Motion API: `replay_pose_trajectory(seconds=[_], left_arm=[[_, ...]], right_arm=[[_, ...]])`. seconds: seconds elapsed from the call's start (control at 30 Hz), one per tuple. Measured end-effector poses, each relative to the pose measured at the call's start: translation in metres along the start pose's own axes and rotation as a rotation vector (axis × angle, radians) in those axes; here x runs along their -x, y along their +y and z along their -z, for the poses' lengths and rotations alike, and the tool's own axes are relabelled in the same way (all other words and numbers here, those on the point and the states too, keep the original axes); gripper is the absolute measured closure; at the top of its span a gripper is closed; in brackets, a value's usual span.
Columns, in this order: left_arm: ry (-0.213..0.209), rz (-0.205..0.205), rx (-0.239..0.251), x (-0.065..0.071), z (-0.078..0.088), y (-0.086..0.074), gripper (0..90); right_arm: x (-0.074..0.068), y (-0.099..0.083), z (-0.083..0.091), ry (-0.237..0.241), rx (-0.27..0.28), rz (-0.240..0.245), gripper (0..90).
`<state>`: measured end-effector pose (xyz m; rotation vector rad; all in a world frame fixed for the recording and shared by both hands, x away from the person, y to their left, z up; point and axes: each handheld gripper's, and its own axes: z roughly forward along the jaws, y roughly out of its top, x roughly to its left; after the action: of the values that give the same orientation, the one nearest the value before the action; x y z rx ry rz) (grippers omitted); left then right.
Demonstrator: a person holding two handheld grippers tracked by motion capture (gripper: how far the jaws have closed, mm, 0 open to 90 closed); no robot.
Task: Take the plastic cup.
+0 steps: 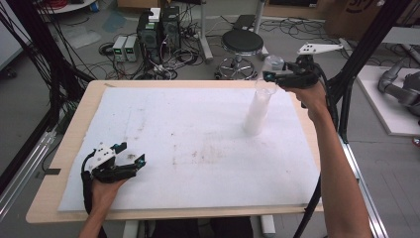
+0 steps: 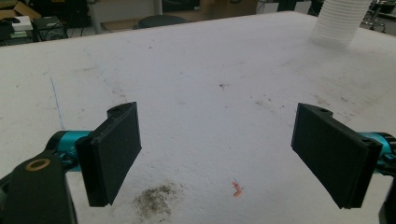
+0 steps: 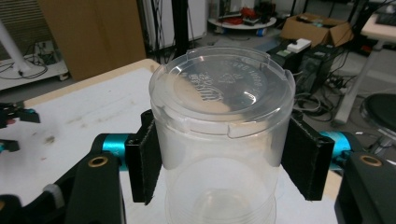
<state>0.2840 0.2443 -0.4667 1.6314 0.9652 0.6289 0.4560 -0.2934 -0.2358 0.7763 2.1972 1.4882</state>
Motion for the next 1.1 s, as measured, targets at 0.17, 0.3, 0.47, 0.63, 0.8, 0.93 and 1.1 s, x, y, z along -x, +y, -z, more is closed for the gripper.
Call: replay_pose_trajectory(seconds=[0.17, 0.3, 0.47, 0.63, 0.8, 0.93, 1.1], left_arm=[[-0.002, -0.001, 0.001, 0.0, 0.0, 0.0, 15.7], [-0.002, -0.004, 0.002, 0.0, 0.0, 0.0, 15.7], [-0.009, 0.002, 0.002, -0.001, 0.0, 0.0, 15.7], [-0.019, -0.003, 0.015, -0.001, 0.002, -0.001, 15.7], [-0.024, -0.006, 0.026, 0.0, 0.003, -0.001, 15.7], [-0.026, -0.008, 0.023, -0.001, 0.003, -0.001, 15.7], [-0.03, -0.012, 0.027, 0.0, 0.003, -0.001, 15.7]], right_arm=[[-0.02, -0.006, -0.003, 0.056, 0.005, 0.0, 36.2], [-0.041, -0.013, -0.005, 0.111, 0.027, 0.005, 36.3], [-0.074, -0.024, -0.009, 0.183, 0.026, 0.024, 36.3], [-0.105, -0.038, -0.013, 0.237, 0.031, 0.037, 36.3], [-0.13, -0.058, -0.021, 0.277, 0.028, 0.054, 36.3], [-0.149, -0.076, -0.035, 0.333, 0.014, 0.057, 36.3], [-0.164, -0.088, -0.047, 0.371, -0.013, 0.072, 36.3]])
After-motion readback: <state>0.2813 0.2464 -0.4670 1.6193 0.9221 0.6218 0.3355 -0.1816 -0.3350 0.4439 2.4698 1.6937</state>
